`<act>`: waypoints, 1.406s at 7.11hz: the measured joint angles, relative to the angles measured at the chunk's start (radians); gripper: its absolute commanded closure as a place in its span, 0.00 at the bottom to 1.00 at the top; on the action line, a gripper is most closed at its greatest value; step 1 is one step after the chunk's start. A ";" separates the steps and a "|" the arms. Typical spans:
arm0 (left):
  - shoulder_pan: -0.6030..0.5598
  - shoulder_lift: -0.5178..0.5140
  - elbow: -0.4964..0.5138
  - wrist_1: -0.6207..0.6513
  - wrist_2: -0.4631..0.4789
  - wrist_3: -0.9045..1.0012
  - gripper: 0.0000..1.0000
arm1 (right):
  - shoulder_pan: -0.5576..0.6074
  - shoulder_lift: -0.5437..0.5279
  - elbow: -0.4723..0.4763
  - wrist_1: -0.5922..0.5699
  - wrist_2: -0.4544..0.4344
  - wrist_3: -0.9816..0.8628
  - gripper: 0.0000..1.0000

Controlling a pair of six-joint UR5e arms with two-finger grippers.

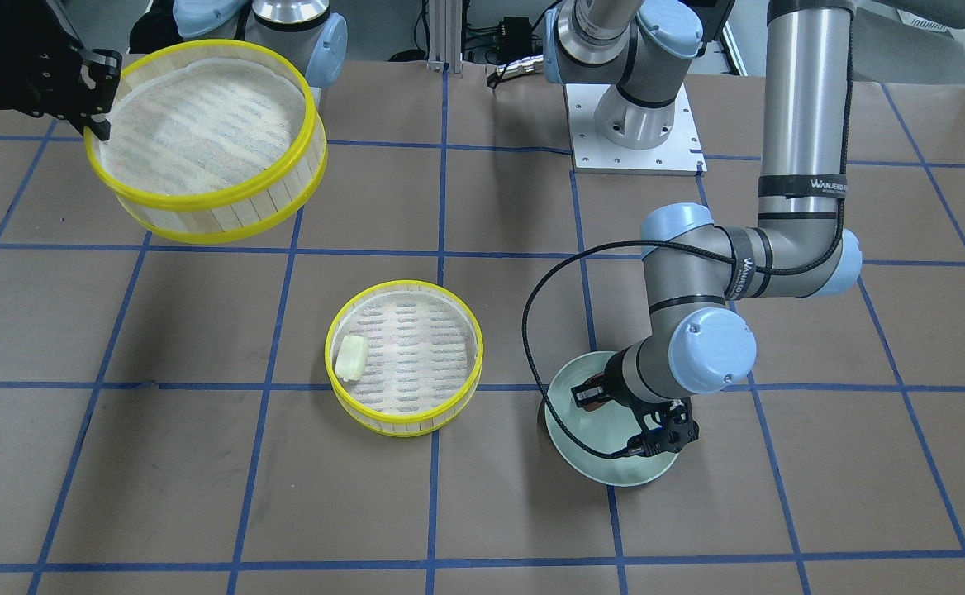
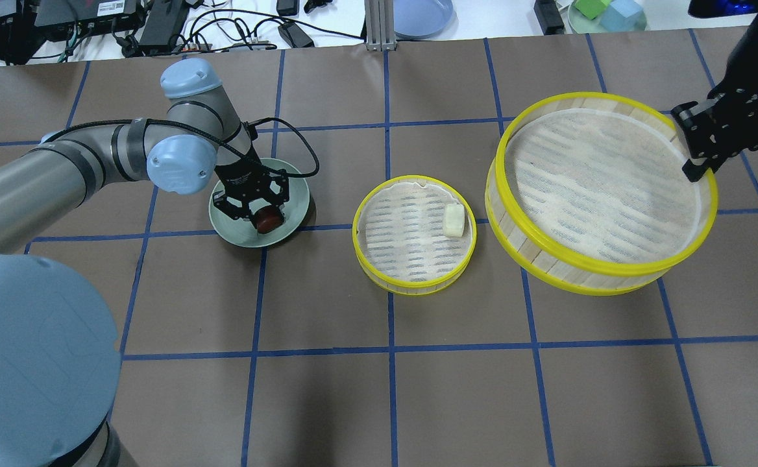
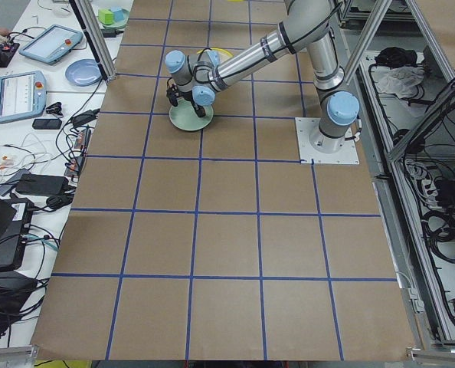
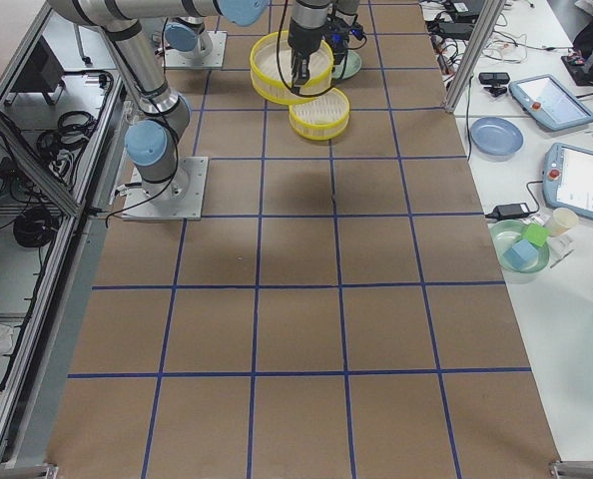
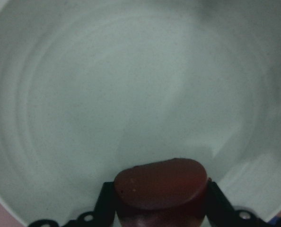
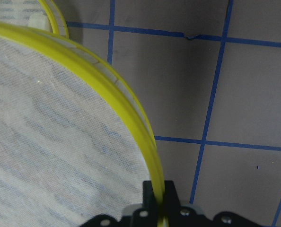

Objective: Place buns in different layers of steamer
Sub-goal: 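Lift the brown bun out of the bowl with the left gripper, then set top layer back on lower layer with right gripper while left carries brown bun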

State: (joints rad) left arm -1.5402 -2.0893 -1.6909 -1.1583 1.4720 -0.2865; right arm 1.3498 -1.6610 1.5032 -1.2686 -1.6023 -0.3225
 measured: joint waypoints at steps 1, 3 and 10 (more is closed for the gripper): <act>0.001 0.005 0.001 0.000 0.002 0.003 1.00 | 0.000 0.000 0.000 0.000 0.000 -0.001 1.00; 0.031 0.034 0.002 0.001 0.006 0.055 1.00 | -0.001 0.001 0.001 0.001 -0.002 -0.001 1.00; -0.030 0.244 0.091 -0.110 0.001 -0.068 1.00 | 0.044 0.065 0.064 -0.107 -0.006 0.023 1.00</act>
State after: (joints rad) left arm -1.5699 -1.8451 -1.5999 -1.2679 1.4727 -0.3550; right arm 1.3941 -1.5961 1.5676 -1.3755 -1.6088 -0.2993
